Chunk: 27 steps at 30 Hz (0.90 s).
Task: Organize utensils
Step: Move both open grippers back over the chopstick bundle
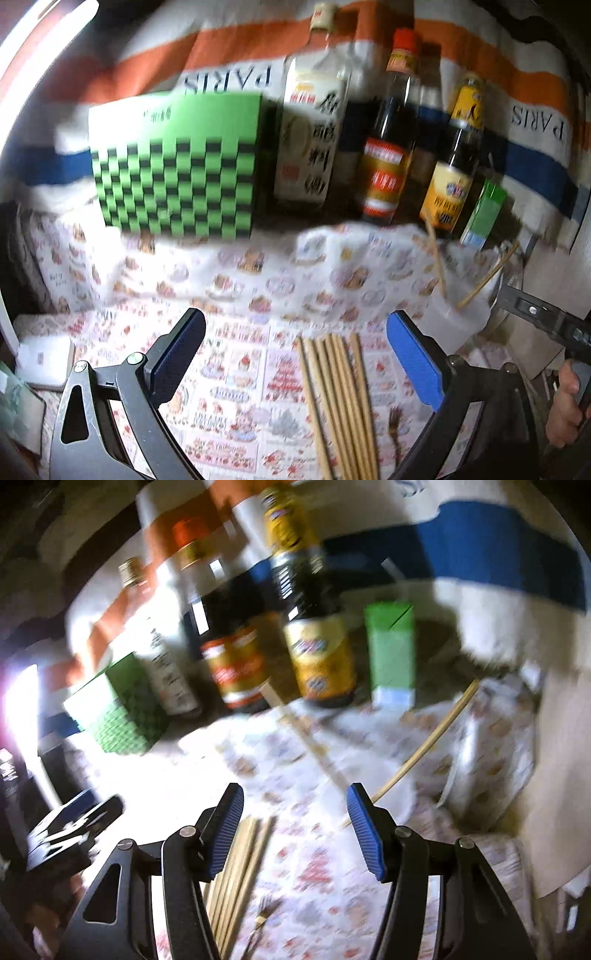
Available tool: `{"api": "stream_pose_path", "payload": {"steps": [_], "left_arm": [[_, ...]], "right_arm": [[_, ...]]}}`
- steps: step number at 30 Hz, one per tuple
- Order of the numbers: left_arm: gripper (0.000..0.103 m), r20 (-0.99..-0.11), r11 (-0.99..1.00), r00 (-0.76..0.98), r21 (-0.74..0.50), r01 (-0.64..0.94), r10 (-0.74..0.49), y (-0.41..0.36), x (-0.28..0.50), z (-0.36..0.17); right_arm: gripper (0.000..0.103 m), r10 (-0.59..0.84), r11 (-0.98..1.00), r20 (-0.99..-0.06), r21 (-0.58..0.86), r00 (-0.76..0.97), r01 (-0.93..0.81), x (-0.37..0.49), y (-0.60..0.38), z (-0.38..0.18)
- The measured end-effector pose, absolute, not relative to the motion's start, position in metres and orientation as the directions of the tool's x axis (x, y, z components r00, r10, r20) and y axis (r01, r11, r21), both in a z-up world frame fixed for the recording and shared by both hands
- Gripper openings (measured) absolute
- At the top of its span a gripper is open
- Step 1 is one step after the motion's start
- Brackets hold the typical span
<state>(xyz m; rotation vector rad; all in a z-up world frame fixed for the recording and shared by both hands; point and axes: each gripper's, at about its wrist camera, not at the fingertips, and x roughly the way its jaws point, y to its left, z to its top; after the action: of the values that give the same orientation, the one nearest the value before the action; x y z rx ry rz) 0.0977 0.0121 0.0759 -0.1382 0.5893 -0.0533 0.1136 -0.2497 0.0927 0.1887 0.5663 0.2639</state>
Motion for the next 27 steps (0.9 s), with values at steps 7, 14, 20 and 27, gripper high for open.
{"api": "stream_pose_path", "payload": {"steps": [7,14,20,27], "left_arm": [[0.098,-0.642,0.986,0.761,-0.165,-0.014,-0.097,0.026,0.109,0.033],[0.098,-0.680,0.978,0.726,-0.204,-0.050,-0.105,0.039,0.110,0.011],[0.098,-0.655,0.968,0.751,-0.235,-0.092,-0.088,0.051,0.106,0.015],[0.098,-0.659,0.964,0.747,-0.245,-0.099,-0.091,0.054,0.106,0.015]], "right_arm": [[0.056,0.396,0.903,-0.498,0.366,0.771,-0.227,0.118,-0.246,0.030],[0.041,0.583,0.784,-0.549,0.573,0.600,-0.238,0.144,-0.247,-0.019],[0.036,0.573,0.797,-0.604,0.567,0.554,-0.206,0.152,-0.239,-0.043],[0.029,0.582,0.801,-0.636,0.555,0.508,-0.224,0.155,-0.227,-0.053]]}}
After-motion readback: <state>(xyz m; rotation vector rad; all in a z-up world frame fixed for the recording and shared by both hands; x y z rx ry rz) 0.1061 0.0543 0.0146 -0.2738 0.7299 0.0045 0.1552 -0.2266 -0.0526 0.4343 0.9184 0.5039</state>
